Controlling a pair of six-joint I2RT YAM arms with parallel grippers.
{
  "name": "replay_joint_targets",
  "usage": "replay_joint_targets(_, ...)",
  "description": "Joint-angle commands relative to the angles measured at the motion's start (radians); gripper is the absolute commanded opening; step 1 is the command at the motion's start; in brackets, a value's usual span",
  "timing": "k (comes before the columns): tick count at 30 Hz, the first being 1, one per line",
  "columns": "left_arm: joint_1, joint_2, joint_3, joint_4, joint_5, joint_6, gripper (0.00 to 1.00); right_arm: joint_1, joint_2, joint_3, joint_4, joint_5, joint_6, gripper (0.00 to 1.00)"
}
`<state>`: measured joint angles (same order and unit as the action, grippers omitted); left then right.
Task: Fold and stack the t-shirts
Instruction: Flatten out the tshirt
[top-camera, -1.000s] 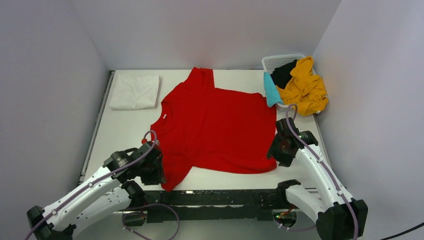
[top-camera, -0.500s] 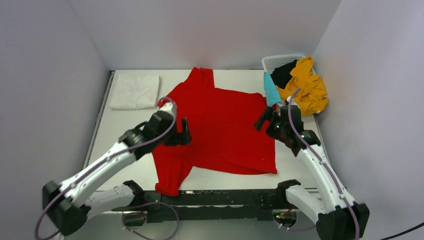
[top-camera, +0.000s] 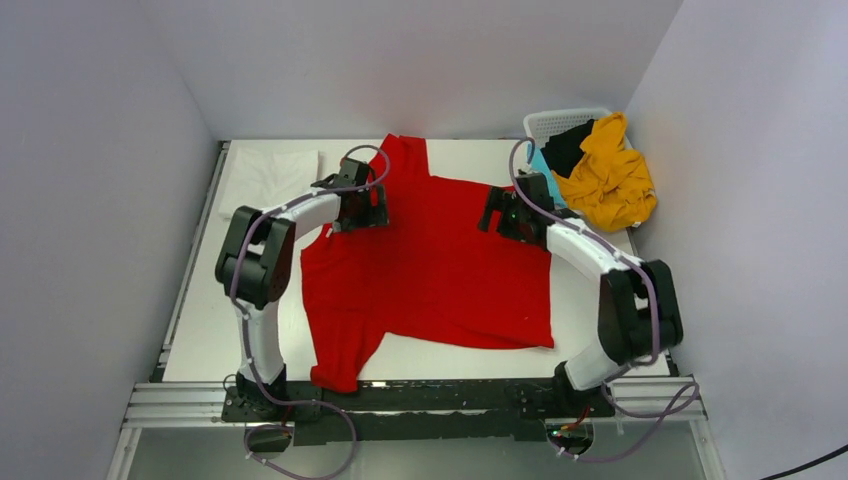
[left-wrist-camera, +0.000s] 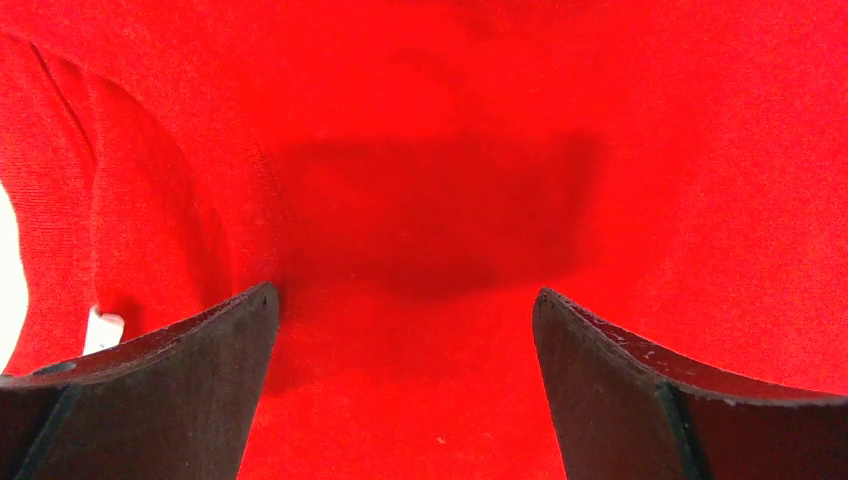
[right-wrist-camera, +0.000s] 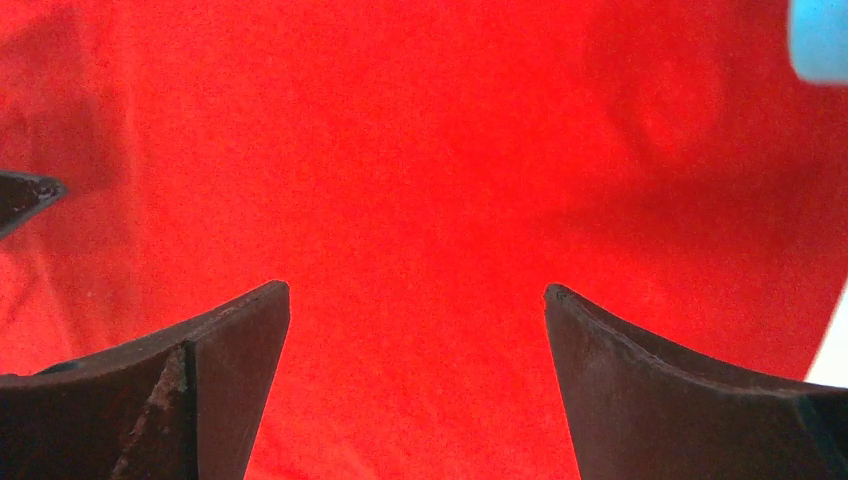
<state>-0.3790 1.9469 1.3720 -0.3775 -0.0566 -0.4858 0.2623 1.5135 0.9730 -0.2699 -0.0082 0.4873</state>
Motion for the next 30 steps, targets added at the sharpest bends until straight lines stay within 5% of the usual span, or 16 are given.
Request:
replay_joint_targets(1, 0.022, 0.060, 0.039, -0.078, -0.004, 0.000, 0.99, 0.012, 0.117, 0.093, 0.086, -0.019, -0.047, 1.00)
replay_joint_targets(12, 0.187, -0.124, -0.347, 0.028, 0.099, -0.081, 0.99, 0.017, 0.312, 0.283, 0.067, 0.029, -0.130, 1.00)
replay_joint_targets(20, 0.191, -0.127, -0.272, 0.012, 0.166, -0.059, 0.99, 0.017, 0.453, 0.447, 0.004, 0.096, -0.131, 1.00)
replay_joint_targets(30, 0.078, -0.211, -0.144, -0.072, 0.088, 0.019, 1.00, 0.023, 0.440, 0.367, -0.123, 0.157, -0.064, 1.00)
